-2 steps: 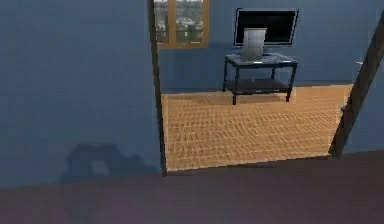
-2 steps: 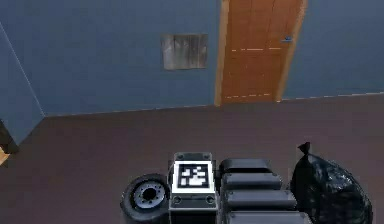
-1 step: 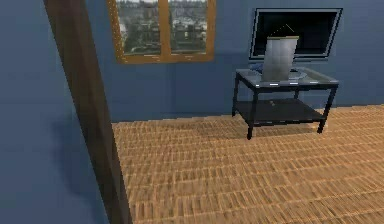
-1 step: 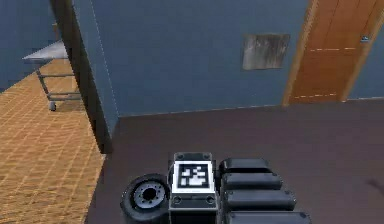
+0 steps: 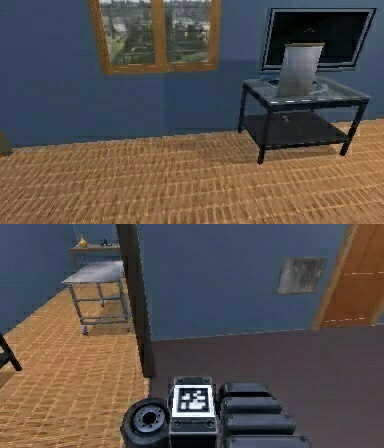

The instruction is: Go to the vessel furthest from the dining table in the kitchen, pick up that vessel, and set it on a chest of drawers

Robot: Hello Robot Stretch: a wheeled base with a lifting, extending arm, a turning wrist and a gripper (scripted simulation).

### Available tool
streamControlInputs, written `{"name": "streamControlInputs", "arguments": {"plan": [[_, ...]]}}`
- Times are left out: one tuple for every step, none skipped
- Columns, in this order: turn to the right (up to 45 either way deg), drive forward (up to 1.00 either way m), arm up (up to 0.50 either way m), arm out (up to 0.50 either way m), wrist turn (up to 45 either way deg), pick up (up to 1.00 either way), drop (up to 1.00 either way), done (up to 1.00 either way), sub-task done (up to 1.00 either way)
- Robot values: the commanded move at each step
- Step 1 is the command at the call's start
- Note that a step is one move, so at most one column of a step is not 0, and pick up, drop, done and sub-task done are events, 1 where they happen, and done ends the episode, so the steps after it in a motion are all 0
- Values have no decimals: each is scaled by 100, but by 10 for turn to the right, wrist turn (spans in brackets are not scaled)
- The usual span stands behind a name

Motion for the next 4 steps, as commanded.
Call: {"name": "streamControlInputs", "arguments": {"plan": [[240,0,0,0,0,0,0,0,0],[30,0,0,0,0,0,0,0,0],[0,50,0,0,0,0,0,0,0],[-450,0,0,0,0,0,0,0,0]]}}
